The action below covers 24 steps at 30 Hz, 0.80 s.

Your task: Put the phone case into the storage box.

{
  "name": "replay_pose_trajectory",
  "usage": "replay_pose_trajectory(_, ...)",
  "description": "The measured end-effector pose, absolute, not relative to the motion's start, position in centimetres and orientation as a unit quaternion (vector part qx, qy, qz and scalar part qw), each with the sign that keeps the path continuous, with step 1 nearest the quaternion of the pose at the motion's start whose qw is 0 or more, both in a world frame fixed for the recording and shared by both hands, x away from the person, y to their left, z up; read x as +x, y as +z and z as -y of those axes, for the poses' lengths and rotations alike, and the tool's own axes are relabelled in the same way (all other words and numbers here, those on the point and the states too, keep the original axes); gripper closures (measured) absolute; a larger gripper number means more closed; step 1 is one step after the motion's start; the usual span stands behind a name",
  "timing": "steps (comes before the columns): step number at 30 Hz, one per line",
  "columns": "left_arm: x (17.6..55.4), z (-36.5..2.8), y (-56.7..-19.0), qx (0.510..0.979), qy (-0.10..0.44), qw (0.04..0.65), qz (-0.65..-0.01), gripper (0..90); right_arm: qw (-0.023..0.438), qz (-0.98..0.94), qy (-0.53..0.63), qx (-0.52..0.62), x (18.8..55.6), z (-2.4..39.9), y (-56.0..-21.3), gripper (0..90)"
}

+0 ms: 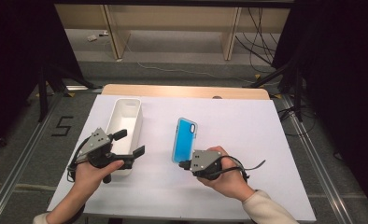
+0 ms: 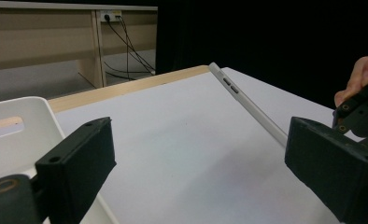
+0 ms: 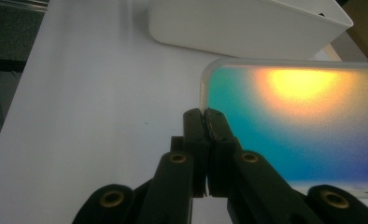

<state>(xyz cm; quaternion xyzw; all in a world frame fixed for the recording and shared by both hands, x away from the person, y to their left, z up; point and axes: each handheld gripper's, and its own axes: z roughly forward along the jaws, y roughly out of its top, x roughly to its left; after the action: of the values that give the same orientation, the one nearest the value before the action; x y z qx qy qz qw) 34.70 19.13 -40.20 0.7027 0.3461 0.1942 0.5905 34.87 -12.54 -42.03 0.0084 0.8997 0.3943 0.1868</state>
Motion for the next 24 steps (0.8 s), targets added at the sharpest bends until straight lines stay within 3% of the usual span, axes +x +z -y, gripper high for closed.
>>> replay_pose_trajectory(24, 38.4, -13.8, -38.5, 0.722, 0.179, 0.564, -0.358, 14.3, 0.193, -0.897, 0.399, 0.006, 34.7, 12.1, -42.0, 89.5)
